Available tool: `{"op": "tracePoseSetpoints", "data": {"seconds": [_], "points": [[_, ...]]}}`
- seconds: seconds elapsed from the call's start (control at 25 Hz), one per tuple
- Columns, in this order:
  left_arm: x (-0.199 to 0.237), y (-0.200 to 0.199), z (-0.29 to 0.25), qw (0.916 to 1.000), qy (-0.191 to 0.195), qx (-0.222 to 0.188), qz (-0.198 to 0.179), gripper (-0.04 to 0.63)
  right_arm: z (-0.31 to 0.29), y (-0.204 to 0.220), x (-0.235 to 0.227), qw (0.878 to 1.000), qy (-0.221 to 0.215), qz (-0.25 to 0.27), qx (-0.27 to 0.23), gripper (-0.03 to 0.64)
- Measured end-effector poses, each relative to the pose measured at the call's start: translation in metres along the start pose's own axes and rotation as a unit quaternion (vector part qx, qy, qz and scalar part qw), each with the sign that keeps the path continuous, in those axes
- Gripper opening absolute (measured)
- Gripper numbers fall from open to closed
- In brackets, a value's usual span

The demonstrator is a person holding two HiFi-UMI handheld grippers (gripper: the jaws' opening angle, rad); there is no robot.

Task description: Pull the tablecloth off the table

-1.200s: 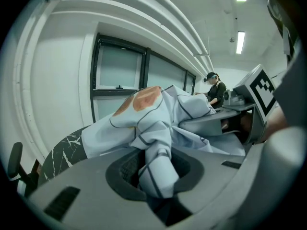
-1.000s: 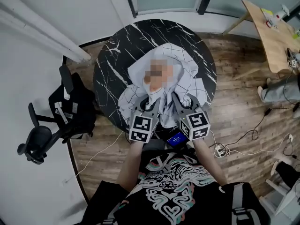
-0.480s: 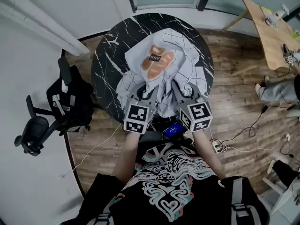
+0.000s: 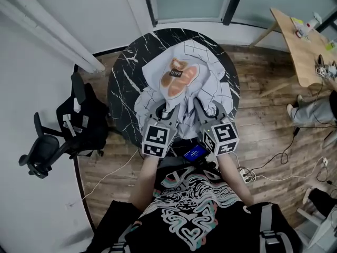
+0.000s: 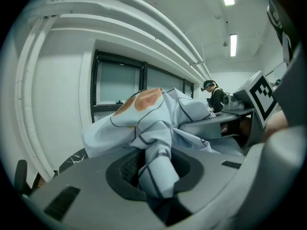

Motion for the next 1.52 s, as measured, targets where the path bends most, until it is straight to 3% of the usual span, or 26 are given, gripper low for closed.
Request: {"op": "tracePoseSetpoints", "data": {"seconds": [0.64,1.52], "points": [[0.008,-0.036,0.001,0.9995,-0.004,-0.019,-0.025,0.086,0.0,-0.035,0.002,1.0,-0.001,0.011,-0.027,0.061],[0.01,-0.05,0.011,0.998,-0.009,-0.041,-0.047,0.086,0.005,-0.047,0.012,0.998,0.008,0.022,-0.055,0.061]]}}
Point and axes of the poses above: the fingertips, and each gripper's own axes: z backward along the fingers, x to its left, y out of its underside, the point moved 5 cm from there along z, backward along the fingers, and after that the axes turned 8 degrees about -z, right-handed, at the moved point
